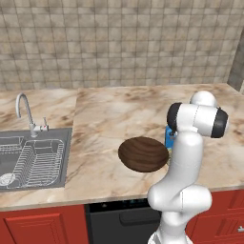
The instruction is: Gather the eggs and milk located in the vicinity of the sink area and place them right next to the bowl.
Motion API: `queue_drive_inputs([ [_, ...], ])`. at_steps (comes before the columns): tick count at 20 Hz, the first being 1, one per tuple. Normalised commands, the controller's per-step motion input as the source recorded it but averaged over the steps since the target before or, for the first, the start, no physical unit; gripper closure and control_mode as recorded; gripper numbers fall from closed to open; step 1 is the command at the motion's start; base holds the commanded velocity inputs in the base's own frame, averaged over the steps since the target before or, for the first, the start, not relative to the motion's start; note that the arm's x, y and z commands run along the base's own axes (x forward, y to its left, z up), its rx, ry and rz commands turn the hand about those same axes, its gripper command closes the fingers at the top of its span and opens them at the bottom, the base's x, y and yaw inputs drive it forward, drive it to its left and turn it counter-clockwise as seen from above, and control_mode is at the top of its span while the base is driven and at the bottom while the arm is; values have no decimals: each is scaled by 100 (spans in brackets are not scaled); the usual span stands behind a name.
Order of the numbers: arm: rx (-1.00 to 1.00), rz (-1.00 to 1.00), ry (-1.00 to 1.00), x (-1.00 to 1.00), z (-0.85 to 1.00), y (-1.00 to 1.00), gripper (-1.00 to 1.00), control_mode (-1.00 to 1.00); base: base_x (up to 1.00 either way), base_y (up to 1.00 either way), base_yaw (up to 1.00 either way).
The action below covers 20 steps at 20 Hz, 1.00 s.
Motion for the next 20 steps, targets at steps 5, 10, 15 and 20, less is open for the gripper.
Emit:
queue_drive_inputs([
  [5,0,0,0,-3,-16,10,100,-100,0,0,0],
  [10,6,0,0,0,-1,3,100,-100,0,0,0],
  [15,10,0,1,-3,0,5,100,-100,0,0,0],
  [20,6,0,1,-9,-4,10,100,-100,0,0,0],
])
